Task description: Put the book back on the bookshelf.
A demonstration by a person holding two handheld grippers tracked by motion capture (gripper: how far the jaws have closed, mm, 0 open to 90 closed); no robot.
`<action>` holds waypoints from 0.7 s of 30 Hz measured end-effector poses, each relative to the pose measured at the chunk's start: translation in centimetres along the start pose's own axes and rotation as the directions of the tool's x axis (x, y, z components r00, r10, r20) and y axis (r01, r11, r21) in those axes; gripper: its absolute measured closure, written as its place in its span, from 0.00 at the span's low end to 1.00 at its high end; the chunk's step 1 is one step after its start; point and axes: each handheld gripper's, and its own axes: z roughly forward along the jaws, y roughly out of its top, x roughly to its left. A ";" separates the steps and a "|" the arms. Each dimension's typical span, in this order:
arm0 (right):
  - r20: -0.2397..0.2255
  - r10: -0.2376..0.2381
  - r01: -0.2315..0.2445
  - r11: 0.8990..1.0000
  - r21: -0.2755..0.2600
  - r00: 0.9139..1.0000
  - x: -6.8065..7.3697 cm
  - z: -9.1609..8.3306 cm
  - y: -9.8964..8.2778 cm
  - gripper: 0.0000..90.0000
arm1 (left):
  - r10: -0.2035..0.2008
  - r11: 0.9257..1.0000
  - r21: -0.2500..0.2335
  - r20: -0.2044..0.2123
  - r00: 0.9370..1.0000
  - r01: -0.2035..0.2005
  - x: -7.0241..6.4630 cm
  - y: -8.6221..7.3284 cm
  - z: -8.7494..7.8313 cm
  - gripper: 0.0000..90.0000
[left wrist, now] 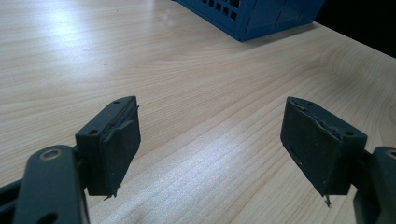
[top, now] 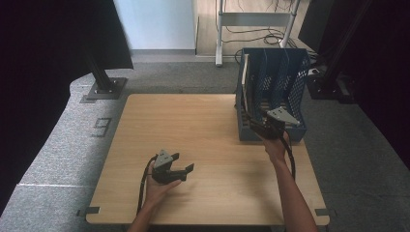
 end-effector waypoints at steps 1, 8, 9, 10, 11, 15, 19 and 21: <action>-0.007 0.005 -0.005 1.000 -0.001 1.000 -0.1 -0.2 -0.2 0.47 | -0.001 1.000 0.001 0.000 1.000 0.001 0.0 0.0 0.0 0.22; -0.020 0.013 -0.013 1.000 0.008 1.000 -0.2 -1.7 -1.9 0.47 | -0.002 1.000 0.005 -0.001 1.000 0.002 0.0 -0.1 0.1 0.22; -0.021 0.012 -0.012 1.000 0.007 1.000 -0.2 -1.8 -2.1 0.47 | -0.003 1.000 0.006 -0.001 1.000 0.003 0.0 -0.1 0.1 0.22; -0.022 0.014 -0.014 1.000 0.005 1.000 -0.1 -2.1 -2.3 0.47 | -0.003 1.000 0.006 -0.001 1.000 0.003 0.0 -0.1 0.1 0.22; -0.025 0.013 -0.013 1.000 0.006 1.000 -0.1 -2.3 -2.5 0.47 | -0.002 1.000 0.005 -0.003 1.000 0.002 0.0 -0.1 0.0 0.22; -0.038 0.019 -0.019 1.000 0.009 0.999 0.0 -3.3 -3.5 0.47 | -0.002 1.000 0.005 -0.003 1.000 0.002 0.0 -0.1 0.0 0.22; -0.047 0.010 -0.009 1.000 0.027 0.999 0.2 -4.1 -4.7 0.47 | -0.002 1.000 0.006 -0.003 1.000 0.002 0.0 -0.1 0.1 0.22; -0.050 0.011 -0.010 0.999 0.034 0.999 0.2 -4.5 -5.2 0.47 | -0.002 1.000 0.006 -0.003 1.000 0.002 0.0 -0.1 0.0 0.22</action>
